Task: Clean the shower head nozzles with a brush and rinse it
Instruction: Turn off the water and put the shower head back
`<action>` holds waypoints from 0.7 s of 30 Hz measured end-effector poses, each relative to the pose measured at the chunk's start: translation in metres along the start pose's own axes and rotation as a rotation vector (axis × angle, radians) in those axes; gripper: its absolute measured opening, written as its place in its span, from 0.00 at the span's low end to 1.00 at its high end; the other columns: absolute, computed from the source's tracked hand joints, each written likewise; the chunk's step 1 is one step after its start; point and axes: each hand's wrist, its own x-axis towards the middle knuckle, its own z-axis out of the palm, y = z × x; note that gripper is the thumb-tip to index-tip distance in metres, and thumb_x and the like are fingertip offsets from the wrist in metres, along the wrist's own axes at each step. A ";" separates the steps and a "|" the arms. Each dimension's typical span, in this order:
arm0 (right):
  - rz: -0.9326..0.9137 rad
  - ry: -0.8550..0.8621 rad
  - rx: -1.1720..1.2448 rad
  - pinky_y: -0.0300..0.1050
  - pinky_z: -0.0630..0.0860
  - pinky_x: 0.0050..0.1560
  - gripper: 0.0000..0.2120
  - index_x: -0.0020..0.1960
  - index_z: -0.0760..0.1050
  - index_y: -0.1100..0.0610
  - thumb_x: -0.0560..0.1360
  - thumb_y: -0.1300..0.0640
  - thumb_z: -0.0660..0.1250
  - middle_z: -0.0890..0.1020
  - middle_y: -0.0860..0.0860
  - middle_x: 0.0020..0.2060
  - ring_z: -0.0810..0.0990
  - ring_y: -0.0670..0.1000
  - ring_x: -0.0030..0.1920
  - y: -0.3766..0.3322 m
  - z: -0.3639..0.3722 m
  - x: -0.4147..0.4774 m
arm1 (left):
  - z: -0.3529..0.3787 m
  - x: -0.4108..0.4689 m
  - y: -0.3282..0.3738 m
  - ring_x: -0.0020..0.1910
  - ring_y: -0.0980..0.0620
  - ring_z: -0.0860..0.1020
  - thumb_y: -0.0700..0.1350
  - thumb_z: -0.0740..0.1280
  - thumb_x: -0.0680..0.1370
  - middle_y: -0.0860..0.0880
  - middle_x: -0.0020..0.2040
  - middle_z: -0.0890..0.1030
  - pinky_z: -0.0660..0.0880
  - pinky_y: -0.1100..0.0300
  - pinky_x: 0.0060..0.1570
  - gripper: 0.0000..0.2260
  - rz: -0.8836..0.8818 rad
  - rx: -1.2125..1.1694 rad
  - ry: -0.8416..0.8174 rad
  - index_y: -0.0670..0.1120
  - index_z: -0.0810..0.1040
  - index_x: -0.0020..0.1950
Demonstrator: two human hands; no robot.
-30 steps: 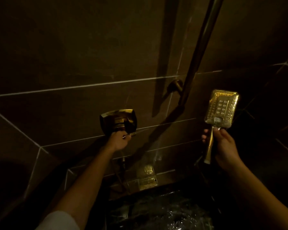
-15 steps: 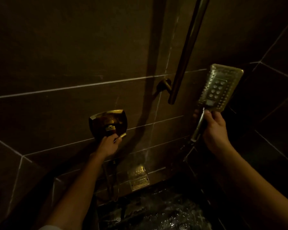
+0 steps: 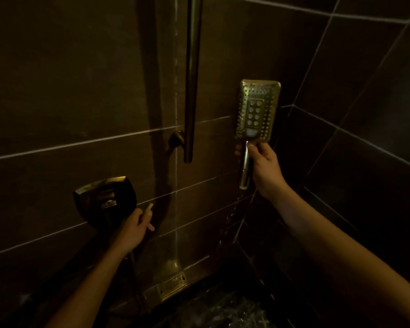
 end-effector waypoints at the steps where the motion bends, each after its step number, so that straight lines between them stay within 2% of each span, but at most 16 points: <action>1: -0.007 -0.016 -0.006 0.46 0.80 0.55 0.09 0.60 0.77 0.50 0.85 0.55 0.59 0.85 0.52 0.54 0.84 0.51 0.55 -0.004 -0.004 -0.001 | 0.008 -0.007 0.011 0.38 0.49 0.78 0.54 0.57 0.84 0.48 0.40 0.82 0.72 0.54 0.42 0.13 0.021 -0.026 -0.007 0.46 0.74 0.54; 5: -0.014 -0.050 -0.005 0.53 0.78 0.64 0.10 0.60 0.78 0.48 0.85 0.55 0.59 0.85 0.53 0.55 0.84 0.52 0.57 -0.017 -0.016 -0.003 | 0.041 -0.036 0.051 0.34 0.51 0.74 0.55 0.58 0.83 0.48 0.37 0.75 0.69 0.56 0.35 0.09 0.098 -0.090 -0.085 0.53 0.74 0.52; 8: 0.000 -0.076 0.023 0.53 0.78 0.64 0.10 0.59 0.78 0.48 0.85 0.57 0.59 0.85 0.53 0.56 0.84 0.53 0.58 -0.023 -0.024 -0.007 | 0.065 -0.057 0.077 0.32 0.55 0.73 0.56 0.58 0.83 0.51 0.37 0.74 0.68 0.61 0.30 0.09 0.154 -0.114 -0.165 0.56 0.75 0.53; 10: 0.008 -0.094 0.049 0.50 0.79 0.60 0.10 0.59 0.78 0.48 0.85 0.57 0.59 0.84 0.53 0.56 0.84 0.53 0.57 -0.027 -0.031 -0.012 | 0.082 -0.072 0.098 0.31 0.58 0.72 0.55 0.58 0.83 0.52 0.36 0.74 0.68 0.64 0.29 0.08 0.189 -0.143 -0.207 0.55 0.75 0.54; 13: 0.013 -0.109 0.077 0.49 0.79 0.58 0.10 0.59 0.78 0.50 0.85 0.58 0.59 0.84 0.53 0.54 0.84 0.51 0.54 -0.029 -0.039 -0.015 | 0.107 -0.085 0.130 0.34 0.58 0.75 0.54 0.59 0.83 0.52 0.40 0.77 0.72 0.67 0.33 0.07 0.251 -0.141 -0.208 0.54 0.74 0.55; 17: 0.031 -0.108 0.154 0.51 0.79 0.54 0.10 0.60 0.78 0.53 0.84 0.59 0.59 0.85 0.53 0.50 0.85 0.52 0.51 -0.026 -0.046 -0.017 | 0.141 -0.092 0.166 0.34 0.59 0.78 0.52 0.62 0.82 0.50 0.40 0.78 0.78 0.55 0.38 0.03 0.292 -0.214 -0.198 0.56 0.74 0.50; 18: 0.039 -0.113 0.171 0.50 0.79 0.53 0.10 0.60 0.78 0.53 0.84 0.59 0.60 0.85 0.53 0.49 0.85 0.52 0.51 -0.026 -0.047 -0.018 | 0.148 -0.091 0.172 0.34 0.62 0.79 0.51 0.63 0.82 0.49 0.40 0.78 0.78 0.58 0.38 0.03 0.304 -0.205 -0.192 0.54 0.74 0.49; 19: 0.048 -0.123 0.188 0.50 0.79 0.54 0.10 0.61 0.78 0.53 0.84 0.59 0.60 0.85 0.53 0.50 0.85 0.52 0.51 -0.027 -0.050 -0.019 | 0.154 -0.091 0.178 0.38 0.62 0.80 0.50 0.64 0.82 0.48 0.43 0.79 0.78 0.60 0.38 0.03 0.305 -0.196 -0.193 0.53 0.75 0.51; 21: 0.061 -0.137 0.217 0.50 0.79 0.55 0.11 0.62 0.78 0.54 0.84 0.58 0.60 0.85 0.54 0.51 0.84 0.52 0.52 -0.029 -0.056 -0.022 | 0.165 -0.093 0.189 0.45 0.56 0.82 0.50 0.64 0.81 0.47 0.48 0.80 0.82 0.55 0.44 0.03 0.286 -0.188 -0.192 0.55 0.76 0.54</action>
